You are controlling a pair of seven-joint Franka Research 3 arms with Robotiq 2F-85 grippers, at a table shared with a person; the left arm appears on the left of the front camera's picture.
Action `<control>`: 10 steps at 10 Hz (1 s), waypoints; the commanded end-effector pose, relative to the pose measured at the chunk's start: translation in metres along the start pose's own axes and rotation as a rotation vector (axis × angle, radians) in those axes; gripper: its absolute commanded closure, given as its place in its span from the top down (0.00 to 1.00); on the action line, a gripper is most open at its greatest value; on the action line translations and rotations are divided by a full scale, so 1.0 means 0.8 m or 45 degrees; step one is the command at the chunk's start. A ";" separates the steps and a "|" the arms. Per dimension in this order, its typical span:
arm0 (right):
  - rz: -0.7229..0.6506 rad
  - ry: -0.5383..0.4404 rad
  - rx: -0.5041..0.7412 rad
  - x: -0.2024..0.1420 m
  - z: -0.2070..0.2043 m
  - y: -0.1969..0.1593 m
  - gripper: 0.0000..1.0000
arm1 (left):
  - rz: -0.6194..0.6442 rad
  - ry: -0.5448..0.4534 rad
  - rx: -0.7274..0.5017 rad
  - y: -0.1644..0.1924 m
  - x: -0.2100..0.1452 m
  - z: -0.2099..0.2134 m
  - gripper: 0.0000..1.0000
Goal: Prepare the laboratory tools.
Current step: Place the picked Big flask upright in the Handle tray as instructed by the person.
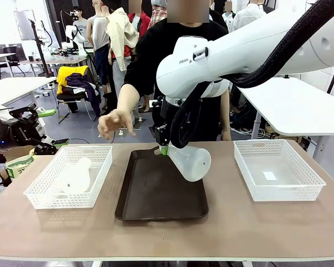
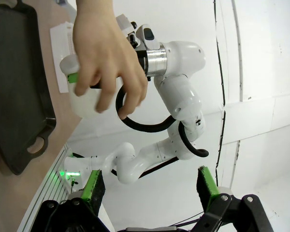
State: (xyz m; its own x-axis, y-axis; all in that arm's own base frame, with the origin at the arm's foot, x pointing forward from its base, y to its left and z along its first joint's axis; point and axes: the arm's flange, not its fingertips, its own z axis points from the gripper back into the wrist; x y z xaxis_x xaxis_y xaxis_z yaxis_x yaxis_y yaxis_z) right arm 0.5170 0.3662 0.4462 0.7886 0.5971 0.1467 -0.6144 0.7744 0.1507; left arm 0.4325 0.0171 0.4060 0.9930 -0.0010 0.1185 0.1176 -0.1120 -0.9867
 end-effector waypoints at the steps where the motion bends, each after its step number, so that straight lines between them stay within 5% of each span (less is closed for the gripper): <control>1: -0.001 0.004 -0.020 -0.002 -0.001 0.000 0.00 | -0.008 0.002 -0.009 -0.003 -0.001 0.002 1.00; 10: -0.001 0.004 -0.020 -0.002 -0.001 0.000 0.00 | -0.008 0.002 -0.009 -0.003 -0.001 0.002 1.00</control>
State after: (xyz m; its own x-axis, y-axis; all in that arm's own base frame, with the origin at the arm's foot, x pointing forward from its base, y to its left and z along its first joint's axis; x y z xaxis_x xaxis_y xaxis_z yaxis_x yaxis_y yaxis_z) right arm 0.5170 0.3662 0.4462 0.7886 0.5971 0.1467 -0.6144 0.7744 0.1507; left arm 0.4325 0.0171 0.4060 0.9930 -0.0010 0.1185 0.1176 -0.1120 -0.9867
